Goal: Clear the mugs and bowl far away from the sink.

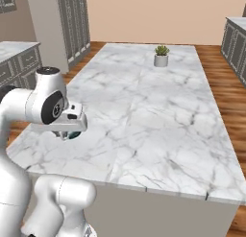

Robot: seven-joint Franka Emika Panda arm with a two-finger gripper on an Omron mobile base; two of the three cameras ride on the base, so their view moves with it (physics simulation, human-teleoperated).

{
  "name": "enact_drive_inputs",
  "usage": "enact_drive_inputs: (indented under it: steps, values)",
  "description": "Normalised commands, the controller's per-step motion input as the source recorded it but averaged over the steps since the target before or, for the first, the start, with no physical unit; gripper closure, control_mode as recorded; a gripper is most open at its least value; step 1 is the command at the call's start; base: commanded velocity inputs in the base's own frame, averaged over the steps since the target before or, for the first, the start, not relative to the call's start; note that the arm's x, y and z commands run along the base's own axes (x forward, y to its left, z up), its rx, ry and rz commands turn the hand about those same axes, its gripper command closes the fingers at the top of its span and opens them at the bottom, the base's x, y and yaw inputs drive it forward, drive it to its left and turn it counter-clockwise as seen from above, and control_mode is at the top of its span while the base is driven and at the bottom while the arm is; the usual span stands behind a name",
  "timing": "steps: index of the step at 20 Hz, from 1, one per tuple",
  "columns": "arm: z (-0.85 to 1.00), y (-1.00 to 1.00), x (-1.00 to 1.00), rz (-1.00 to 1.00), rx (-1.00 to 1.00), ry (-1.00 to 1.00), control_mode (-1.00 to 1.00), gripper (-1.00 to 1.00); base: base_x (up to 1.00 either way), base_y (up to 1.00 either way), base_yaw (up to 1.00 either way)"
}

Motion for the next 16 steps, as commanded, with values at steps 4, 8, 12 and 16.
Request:
enact_drive_inputs:
  steps: [4,8,12,16]
  values:
    - [-0.56,0.00,0.94,0.01,-0.04,-0.02,-1.00,1.00,0.00,0.00,0.00]
    - [-0.27,0.00,0.80,0.01,0.00,0.00,-1.00,1.00,0.00,0.00,0.00]
    - [-0.29,0.00,0.62,0.01,0.01,0.00,-1.00,1.00,0.00,0.00,0.00]
    - [-0.36,0.00,0.49,0.00,-0.02,0.00,-1.00,1.00,0.00,0.00,0.00]
